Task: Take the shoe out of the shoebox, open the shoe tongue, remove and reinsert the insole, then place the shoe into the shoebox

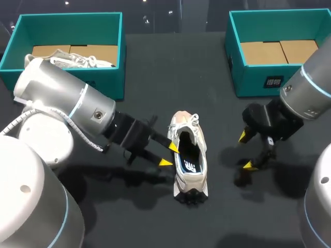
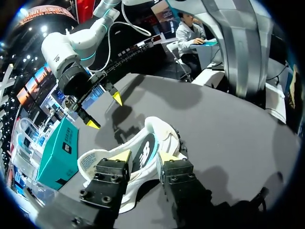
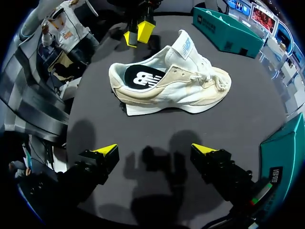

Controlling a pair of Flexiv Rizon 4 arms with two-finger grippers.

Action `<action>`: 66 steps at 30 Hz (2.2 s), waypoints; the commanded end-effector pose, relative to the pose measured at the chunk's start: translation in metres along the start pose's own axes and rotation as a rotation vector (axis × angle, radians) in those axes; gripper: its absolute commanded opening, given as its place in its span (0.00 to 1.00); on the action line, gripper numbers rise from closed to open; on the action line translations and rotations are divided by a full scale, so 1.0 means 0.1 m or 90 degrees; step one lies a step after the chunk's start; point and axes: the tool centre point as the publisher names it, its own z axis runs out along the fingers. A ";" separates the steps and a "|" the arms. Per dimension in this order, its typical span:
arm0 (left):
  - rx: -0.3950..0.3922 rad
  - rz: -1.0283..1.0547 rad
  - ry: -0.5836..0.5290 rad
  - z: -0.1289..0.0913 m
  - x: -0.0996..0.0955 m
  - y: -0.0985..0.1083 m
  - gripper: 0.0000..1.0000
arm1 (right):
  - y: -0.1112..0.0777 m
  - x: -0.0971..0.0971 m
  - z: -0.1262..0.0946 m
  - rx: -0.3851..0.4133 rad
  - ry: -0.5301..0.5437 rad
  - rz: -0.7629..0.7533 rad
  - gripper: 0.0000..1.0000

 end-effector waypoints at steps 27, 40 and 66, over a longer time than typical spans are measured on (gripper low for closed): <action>-0.025 0.103 0.269 -0.77 0.00 0.01 0.00 | -0.40 0.01 -0.42 -0.013 -0.003 0.027 1.00; -0.078 0.226 0.354 -0.68 -0.17 -0.13 0.00 | -0.64 -0.03 -0.62 0.000 -0.007 0.040 1.00; -0.104 0.411 0.503 0.15 -0.44 -0.17 0.00 | -0.64 -0.03 -0.62 0.000 -0.007 0.040 1.00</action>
